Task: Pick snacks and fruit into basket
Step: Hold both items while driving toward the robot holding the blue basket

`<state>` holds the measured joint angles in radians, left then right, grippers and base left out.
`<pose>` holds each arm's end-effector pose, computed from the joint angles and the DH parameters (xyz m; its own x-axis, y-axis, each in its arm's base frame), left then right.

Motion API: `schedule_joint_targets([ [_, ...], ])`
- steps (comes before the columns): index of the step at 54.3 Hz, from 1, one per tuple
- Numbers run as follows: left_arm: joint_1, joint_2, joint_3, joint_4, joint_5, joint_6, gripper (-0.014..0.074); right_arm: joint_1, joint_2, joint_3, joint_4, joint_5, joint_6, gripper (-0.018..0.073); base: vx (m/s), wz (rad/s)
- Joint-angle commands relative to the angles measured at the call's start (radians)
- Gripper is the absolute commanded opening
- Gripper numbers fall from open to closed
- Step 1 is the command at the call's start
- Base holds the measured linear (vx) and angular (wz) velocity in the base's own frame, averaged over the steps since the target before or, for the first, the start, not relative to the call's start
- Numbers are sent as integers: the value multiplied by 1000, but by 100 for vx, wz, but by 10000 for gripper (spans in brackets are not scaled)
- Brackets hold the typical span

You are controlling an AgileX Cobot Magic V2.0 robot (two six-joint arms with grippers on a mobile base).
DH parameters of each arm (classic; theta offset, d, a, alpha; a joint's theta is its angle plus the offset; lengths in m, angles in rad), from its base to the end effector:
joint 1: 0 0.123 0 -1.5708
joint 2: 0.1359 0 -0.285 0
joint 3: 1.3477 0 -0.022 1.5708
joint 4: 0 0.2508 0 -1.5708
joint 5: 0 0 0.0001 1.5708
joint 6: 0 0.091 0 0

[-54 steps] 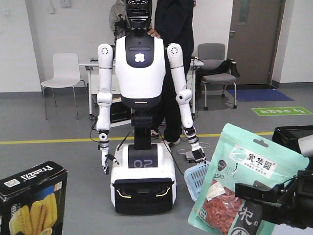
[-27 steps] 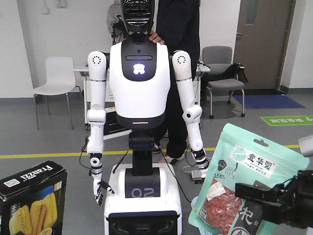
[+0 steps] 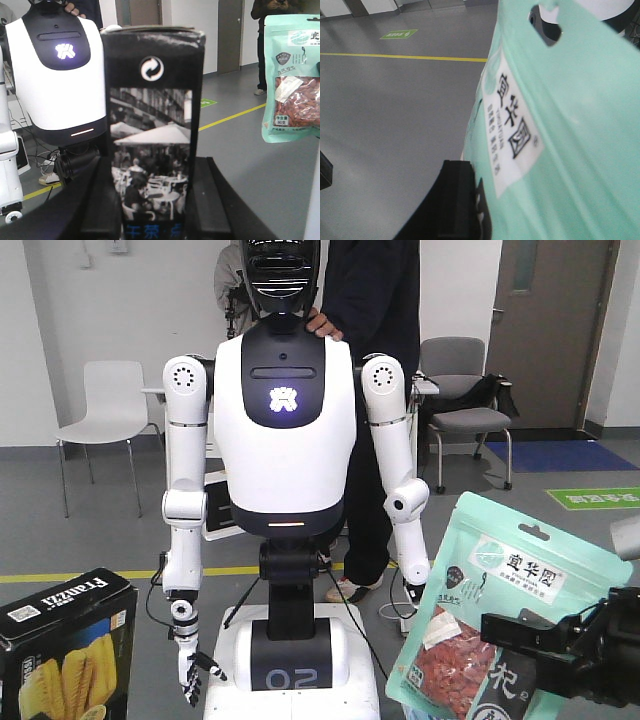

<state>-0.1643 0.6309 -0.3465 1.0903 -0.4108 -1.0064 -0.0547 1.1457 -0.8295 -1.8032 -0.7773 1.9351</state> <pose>0.1231 -0.0530 0.2933 0.0253 0.0408 -0.9988 0.5017 0.8637 0.0479 0.2309 0.0495 0.3316 -0.4606 0.0572 -0.8858 -0.5535 0.7616 0.3370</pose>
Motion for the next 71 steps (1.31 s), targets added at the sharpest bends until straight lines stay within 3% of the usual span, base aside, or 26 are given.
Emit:
schedule_joint_targets([
  [1, -7, 0, -29, -42, -44, -3, 3, -2, -23, -29, 8, 7, -8, -11, 28, 1],
  [34, -7, 0, -29, -42, -44, -3, 3, -2, -23, -29, 8, 7, -8, -11, 20, 1],
  [71, -7, 0, -29, -42, -44, -3, 3, -2, -23, -29, 8, 7, -8, -11, 1, 0],
])
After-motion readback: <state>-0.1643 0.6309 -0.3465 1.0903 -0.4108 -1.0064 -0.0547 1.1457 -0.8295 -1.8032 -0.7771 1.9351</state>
